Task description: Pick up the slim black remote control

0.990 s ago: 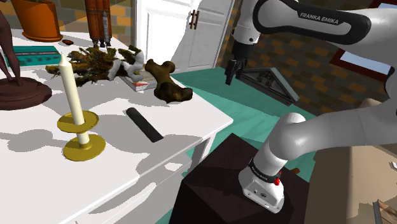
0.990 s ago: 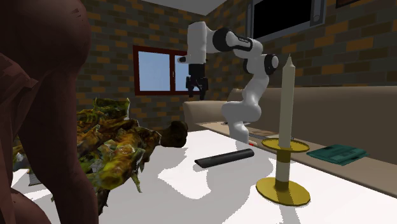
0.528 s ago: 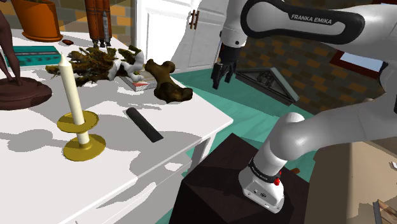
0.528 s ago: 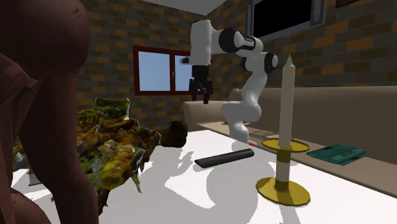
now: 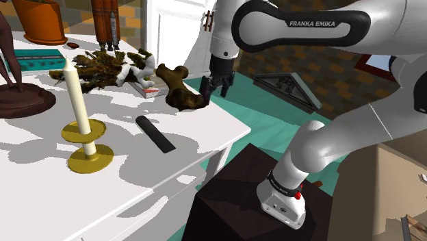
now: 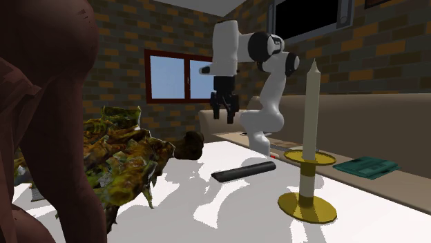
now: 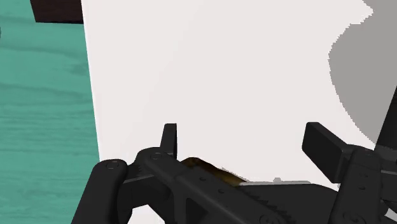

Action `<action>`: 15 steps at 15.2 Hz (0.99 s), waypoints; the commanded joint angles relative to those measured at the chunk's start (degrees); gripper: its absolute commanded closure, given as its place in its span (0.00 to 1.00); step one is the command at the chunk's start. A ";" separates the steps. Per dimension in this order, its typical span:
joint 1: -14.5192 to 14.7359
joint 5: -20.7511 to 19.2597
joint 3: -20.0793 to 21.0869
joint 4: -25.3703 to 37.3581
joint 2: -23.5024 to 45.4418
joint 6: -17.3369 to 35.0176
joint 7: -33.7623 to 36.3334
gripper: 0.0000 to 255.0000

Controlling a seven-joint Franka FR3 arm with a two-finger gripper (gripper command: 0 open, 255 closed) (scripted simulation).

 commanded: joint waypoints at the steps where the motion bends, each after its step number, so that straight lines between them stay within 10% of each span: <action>1: 0.40 0.81 2.73 1.34 3.23 2.11 3.72 0.00; 15: 1.48 -7.52 16.64 21.29 31.97 9.68 28.64 0.00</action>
